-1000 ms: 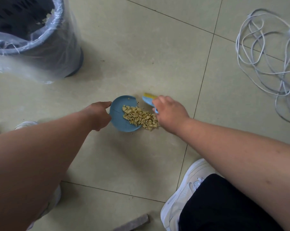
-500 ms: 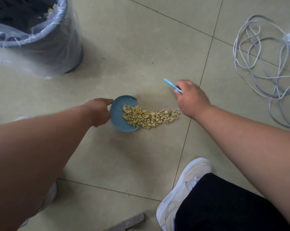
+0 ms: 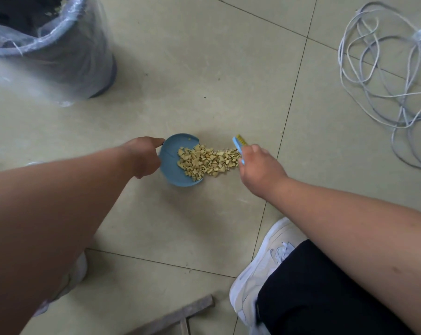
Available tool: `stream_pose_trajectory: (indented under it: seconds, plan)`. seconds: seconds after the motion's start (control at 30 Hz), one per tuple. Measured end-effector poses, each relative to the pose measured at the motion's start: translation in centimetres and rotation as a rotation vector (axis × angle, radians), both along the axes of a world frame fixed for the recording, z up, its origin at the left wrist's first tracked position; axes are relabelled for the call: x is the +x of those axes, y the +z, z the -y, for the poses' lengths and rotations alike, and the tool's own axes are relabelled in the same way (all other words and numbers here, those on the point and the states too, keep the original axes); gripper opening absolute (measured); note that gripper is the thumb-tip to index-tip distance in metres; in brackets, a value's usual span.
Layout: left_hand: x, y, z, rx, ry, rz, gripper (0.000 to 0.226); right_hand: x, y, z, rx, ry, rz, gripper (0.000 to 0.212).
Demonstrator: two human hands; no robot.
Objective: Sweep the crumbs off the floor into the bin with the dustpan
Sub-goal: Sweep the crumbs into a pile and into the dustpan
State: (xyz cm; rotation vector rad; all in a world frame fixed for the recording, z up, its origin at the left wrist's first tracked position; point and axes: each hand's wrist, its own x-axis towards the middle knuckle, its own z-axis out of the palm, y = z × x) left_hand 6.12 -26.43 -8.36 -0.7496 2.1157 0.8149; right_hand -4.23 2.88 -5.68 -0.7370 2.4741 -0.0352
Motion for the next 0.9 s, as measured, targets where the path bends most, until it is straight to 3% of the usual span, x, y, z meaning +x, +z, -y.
stream_pose_trajectory:
  seconds: [0.47,0.57,0.77,0.9]
  plan:
    - [0.3,-1.0,0.1,0.067,0.086,-0.007,0.067,6.2,0.3,7.4,-0.321,0.298,-0.008,0.024]
    - [0.4,-0.5,0.0,0.058,0.065,-0.023,0.066,4.2,0.7,6.4,-0.346,0.249,-0.035,0.027]
    - [0.7,-0.1,0.2,-0.041,-0.112,-0.042,0.064,-3.0,1.1,0.0,-0.168,-0.009,-0.089,0.029]
    - [0.9,-0.2,0.1,-0.026,-0.093,-0.014,0.066,-3.3,1.2,-3.8,0.018,0.002,-0.060,0.031]
